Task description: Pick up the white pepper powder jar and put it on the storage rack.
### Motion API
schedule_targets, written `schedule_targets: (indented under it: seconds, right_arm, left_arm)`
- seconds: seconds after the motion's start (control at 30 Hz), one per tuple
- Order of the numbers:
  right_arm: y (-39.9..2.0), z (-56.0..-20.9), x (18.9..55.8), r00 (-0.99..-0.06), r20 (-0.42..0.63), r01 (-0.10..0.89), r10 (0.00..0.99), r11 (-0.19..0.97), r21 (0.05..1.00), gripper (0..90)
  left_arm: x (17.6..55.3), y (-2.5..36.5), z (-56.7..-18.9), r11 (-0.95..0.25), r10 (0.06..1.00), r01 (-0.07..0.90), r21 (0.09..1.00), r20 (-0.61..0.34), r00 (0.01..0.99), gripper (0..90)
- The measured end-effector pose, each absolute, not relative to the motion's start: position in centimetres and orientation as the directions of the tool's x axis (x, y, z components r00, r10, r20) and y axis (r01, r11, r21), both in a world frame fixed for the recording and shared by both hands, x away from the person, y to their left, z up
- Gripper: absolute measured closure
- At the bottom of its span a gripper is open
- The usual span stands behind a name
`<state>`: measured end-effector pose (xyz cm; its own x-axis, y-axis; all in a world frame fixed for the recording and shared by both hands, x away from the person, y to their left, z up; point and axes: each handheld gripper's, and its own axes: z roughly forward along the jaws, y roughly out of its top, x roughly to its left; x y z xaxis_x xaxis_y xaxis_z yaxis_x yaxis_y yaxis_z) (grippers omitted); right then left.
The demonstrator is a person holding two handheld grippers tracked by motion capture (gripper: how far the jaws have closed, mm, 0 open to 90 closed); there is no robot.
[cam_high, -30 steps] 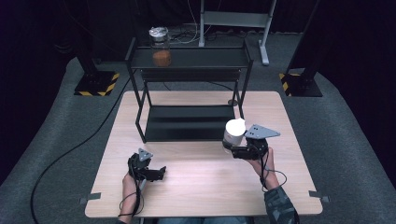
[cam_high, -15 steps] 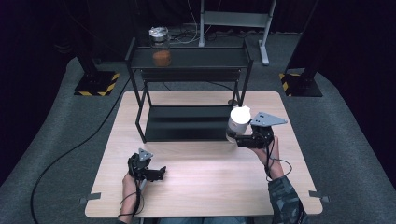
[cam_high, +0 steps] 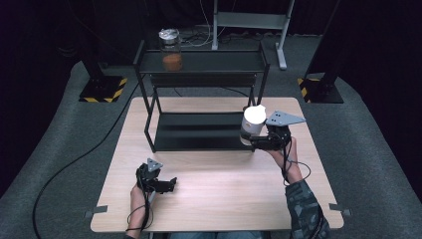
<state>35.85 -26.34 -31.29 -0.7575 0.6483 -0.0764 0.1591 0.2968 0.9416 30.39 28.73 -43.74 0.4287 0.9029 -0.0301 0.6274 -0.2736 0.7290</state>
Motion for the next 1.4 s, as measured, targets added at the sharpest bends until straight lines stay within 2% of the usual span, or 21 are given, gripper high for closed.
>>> schedule_targets:
  seconds: [0.6, 1.4]
  right_arm:
    - [-26.3, -28.8, 37.6, -0.765, -0.079, 0.149, 0.639, 0.294, 0.944, 29.9]
    - [-26.0, -25.5, 39.6, -0.771, -0.085, 0.134, 0.631, 0.291, 0.947, 29.9]
  left_arm:
    - [30.4, 29.0, -43.8, -0.262, 0.903, 0.628, 0.733, -0.044, 0.428, 1.4]
    - [30.3, 28.4, -43.7, -0.285, 0.903, 0.626, 0.726, -0.014, 0.429, 1.3]
